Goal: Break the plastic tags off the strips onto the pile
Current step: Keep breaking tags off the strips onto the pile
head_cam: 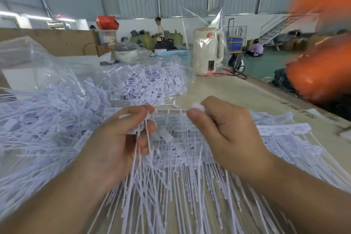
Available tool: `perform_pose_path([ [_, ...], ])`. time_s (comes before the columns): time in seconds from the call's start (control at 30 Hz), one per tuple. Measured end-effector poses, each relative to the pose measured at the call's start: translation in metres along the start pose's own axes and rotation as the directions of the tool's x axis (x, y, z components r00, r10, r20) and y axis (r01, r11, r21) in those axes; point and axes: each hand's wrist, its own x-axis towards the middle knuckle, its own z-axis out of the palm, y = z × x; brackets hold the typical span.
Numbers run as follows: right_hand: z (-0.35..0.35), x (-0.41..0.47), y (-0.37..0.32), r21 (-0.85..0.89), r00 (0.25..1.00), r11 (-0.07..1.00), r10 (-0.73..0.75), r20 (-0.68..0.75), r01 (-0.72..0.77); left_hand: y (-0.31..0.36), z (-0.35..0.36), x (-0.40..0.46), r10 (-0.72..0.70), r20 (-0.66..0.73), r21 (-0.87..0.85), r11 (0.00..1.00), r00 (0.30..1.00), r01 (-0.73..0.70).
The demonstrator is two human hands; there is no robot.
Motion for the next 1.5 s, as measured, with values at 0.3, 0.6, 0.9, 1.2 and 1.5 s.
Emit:
perform_pose_path([
  [0.3,0.015,-0.008,-0.008,-0.048,0.934,0.993,-0.087,0.348,0.111,-0.021,0.017,-0.01,-0.04,0.209,0.146,0.989,0.977,0.009],
  [0.6,0.004,-0.001,0.002,-0.018,0.855,0.997,-0.054,0.517,0.073,-0.022,0.011,-0.004,0.013,0.15,0.272,0.961,0.989,-0.054],
  [0.9,-0.004,0.004,0.016,-0.135,0.769,0.99,0.057,0.637,0.038,-0.017,0.005,-0.004,-0.025,0.223,0.434,0.898,0.975,-0.077],
  [1.2,0.002,0.0,0.015,-0.048,0.761,0.997,0.077,0.644,-0.06,-0.018,0.006,-0.002,0.024,0.168,0.456,0.884,0.986,-0.099],
  [1.5,0.015,-0.006,-0.007,-0.161,0.99,0.982,-0.08,0.119,0.099,-0.01,0.03,-0.012,0.025,-0.076,0.035,0.999,0.997,-0.022],
])
